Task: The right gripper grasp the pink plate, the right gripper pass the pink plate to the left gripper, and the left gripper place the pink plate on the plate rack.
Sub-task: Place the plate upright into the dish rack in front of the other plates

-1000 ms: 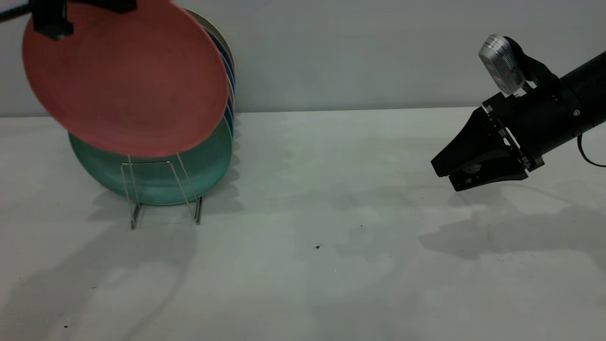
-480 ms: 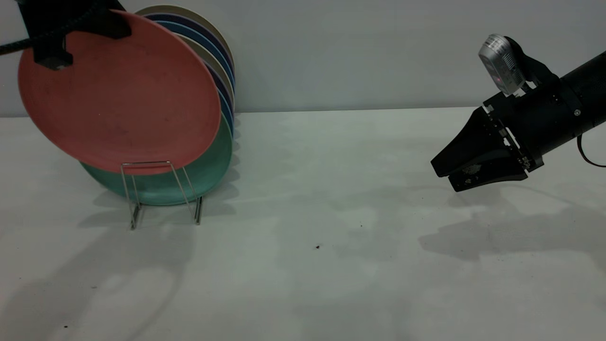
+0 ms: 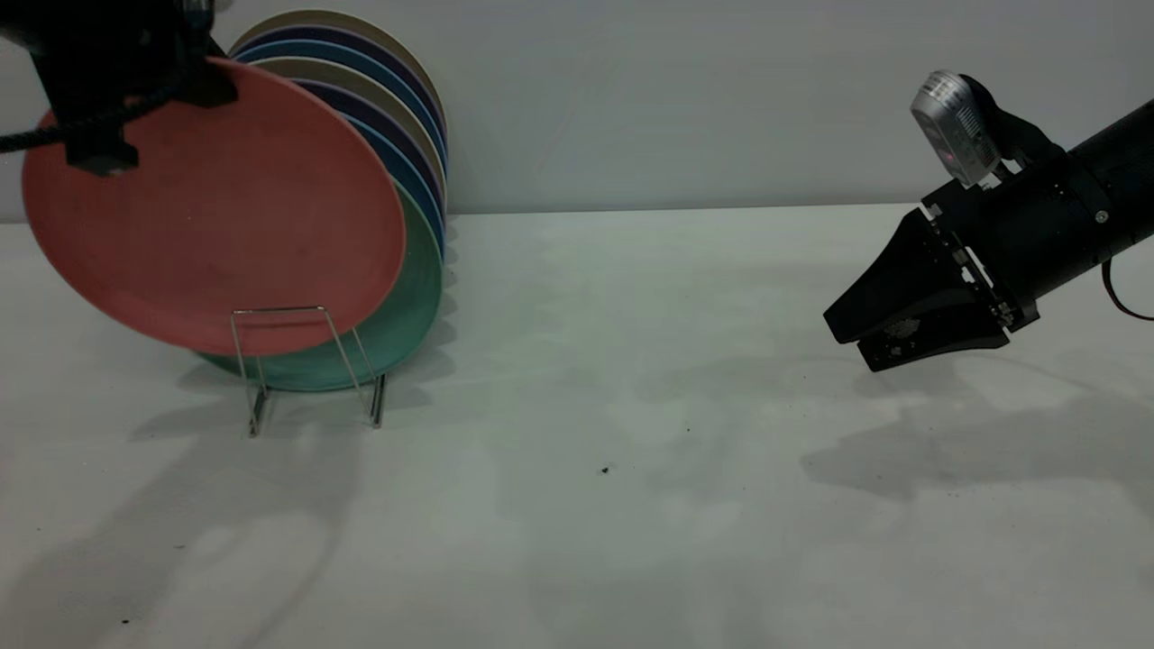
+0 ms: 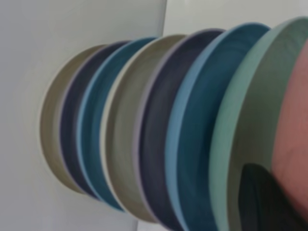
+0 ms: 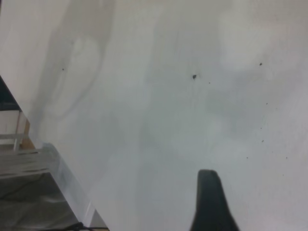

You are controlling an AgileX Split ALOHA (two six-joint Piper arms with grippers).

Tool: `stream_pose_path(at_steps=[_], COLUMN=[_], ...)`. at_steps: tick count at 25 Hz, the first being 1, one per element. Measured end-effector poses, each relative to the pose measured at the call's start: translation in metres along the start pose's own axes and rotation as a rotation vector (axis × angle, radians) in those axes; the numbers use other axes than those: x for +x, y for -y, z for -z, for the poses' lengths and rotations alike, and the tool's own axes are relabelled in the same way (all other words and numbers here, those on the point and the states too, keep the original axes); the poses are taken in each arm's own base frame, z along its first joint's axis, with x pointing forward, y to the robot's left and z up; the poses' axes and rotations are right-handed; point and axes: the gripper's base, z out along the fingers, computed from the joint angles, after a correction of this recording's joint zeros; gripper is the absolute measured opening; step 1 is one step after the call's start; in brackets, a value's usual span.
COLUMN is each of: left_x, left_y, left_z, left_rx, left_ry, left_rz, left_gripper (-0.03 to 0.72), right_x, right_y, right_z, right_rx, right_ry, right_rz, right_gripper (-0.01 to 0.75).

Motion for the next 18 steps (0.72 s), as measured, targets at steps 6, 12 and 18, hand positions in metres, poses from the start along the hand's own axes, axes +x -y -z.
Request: stream_pose_path(at_steps=[6, 12, 18], left_x=[0.005, 0.007, 0.008], left_y=[0.008, 0.012, 0.014], left_z=[-0.017, -0.025, -0.026], left_rx=[0.026, 0.042, 0.063], left_ry=[-0.022, -0.03, -0.028], left_rz=[0.005, 0.006, 0.007], left_gripper=[0.068, 0.068, 0.07], right_x=[0.0, 0.0, 0.0], right_y=[0.0, 0.0, 0.0], right_z=[0.0, 0.0, 0.0], right_rx=[0.0, 0.0, 0.0], right_ry=[0.0, 0.0, 0.0], right_rz=[-0.001, -0.002, -0.002], right_gripper=[0.517, 0.517, 0.515])
